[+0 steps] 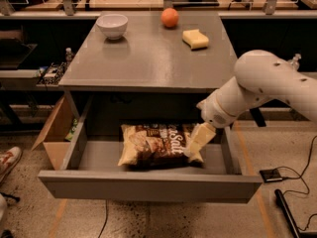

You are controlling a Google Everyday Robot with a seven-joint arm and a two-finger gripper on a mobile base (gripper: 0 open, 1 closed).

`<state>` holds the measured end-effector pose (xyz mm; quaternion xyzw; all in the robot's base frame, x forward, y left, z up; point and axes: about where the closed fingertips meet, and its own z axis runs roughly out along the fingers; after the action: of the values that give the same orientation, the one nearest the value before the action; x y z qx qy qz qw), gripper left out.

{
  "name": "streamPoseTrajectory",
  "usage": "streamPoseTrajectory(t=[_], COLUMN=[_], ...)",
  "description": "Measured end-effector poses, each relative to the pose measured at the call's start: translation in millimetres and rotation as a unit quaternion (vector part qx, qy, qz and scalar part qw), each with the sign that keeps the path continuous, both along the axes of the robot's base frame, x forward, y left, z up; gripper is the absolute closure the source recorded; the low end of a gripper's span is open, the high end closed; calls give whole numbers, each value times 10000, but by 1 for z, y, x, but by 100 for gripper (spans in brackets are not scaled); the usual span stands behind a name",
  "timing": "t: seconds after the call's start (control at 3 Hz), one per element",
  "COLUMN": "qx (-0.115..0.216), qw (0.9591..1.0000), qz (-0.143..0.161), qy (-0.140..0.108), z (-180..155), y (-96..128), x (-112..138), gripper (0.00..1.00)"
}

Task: Pick brown chip bag from top drawer and place on counter

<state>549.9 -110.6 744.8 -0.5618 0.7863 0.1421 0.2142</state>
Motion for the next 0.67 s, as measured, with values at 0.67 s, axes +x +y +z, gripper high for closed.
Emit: streamPoseTrajectory(t=[0.67], qx=[-55], qw=[9989], qz=[-451], qy=[-123], z=[-58], y=[33], x=[41], gripper=[0])
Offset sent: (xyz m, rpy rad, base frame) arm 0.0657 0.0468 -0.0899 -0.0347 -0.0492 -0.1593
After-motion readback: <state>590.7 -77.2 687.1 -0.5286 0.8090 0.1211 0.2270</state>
